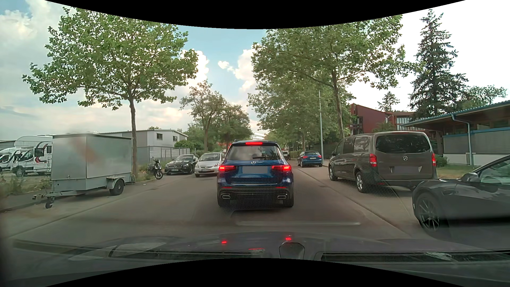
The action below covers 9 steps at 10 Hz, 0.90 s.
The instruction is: Follow the waypoints while adhering to traffic rules and regulations
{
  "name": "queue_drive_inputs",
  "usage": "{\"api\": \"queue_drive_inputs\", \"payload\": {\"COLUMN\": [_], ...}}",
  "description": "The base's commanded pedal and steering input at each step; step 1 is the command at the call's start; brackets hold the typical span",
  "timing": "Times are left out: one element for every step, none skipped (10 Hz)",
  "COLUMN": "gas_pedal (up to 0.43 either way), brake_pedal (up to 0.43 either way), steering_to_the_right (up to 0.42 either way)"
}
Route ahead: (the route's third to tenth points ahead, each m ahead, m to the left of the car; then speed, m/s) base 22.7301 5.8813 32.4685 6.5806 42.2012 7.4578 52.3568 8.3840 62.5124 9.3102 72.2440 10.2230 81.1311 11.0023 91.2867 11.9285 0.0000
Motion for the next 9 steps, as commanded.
{"api": "queue_drive_inputs", "payload": {"gas_pedal": [0.000,0.000,0.000,0.000,0.000,0.000,0.000,0.000,0.000], "brake_pedal": [0.189,0.189,0.189,0.189,0.189,0.189,0.189,0.189,0.189], "steering_to_the_right": [0.009,0.009,0.009,0.009,0.009,0.009,0.009,0.009,0.009]}}
